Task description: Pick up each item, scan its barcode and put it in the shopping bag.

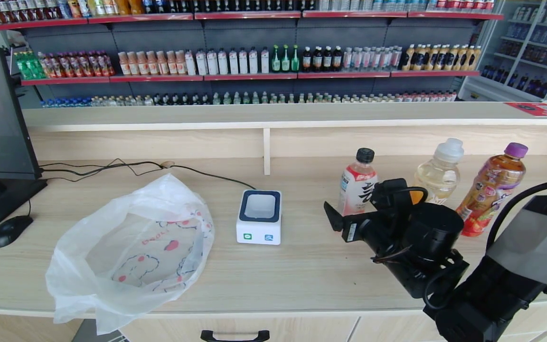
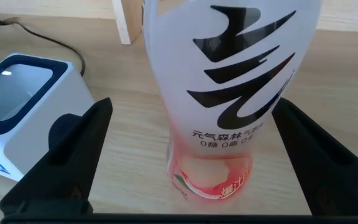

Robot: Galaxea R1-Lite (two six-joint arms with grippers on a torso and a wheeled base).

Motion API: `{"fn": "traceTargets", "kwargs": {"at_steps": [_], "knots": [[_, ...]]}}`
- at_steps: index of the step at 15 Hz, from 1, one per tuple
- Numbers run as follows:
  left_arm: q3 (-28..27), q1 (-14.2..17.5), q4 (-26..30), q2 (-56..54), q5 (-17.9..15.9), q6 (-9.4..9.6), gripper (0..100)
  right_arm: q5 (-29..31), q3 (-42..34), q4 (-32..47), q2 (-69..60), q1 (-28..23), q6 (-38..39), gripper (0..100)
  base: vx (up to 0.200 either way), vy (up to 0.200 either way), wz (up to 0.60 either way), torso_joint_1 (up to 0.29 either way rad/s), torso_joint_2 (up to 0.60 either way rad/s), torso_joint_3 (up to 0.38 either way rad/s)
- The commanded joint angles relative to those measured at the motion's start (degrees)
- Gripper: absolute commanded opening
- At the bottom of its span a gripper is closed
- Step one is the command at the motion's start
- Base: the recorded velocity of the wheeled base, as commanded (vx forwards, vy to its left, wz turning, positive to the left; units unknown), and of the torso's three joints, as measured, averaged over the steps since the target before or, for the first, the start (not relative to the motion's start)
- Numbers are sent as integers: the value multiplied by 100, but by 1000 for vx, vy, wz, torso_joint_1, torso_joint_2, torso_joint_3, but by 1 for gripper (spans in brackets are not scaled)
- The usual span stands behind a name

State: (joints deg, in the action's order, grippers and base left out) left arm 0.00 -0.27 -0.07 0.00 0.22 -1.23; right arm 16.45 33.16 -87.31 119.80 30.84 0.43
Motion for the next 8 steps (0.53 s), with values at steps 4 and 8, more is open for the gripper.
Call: {"fn": "traceTargets", "kwargs": {"at_steps": [4, 8], "knots": [[0, 0, -1, 0, 4, 0, 100, 34, 147, -5, 88, 10, 1, 100, 0, 0, 0, 0, 0, 0], [0, 0, -1, 0, 4, 0, 100, 34, 323, -5, 167, -34, -16, 100, 0, 0, 0, 0, 0, 0]]}}
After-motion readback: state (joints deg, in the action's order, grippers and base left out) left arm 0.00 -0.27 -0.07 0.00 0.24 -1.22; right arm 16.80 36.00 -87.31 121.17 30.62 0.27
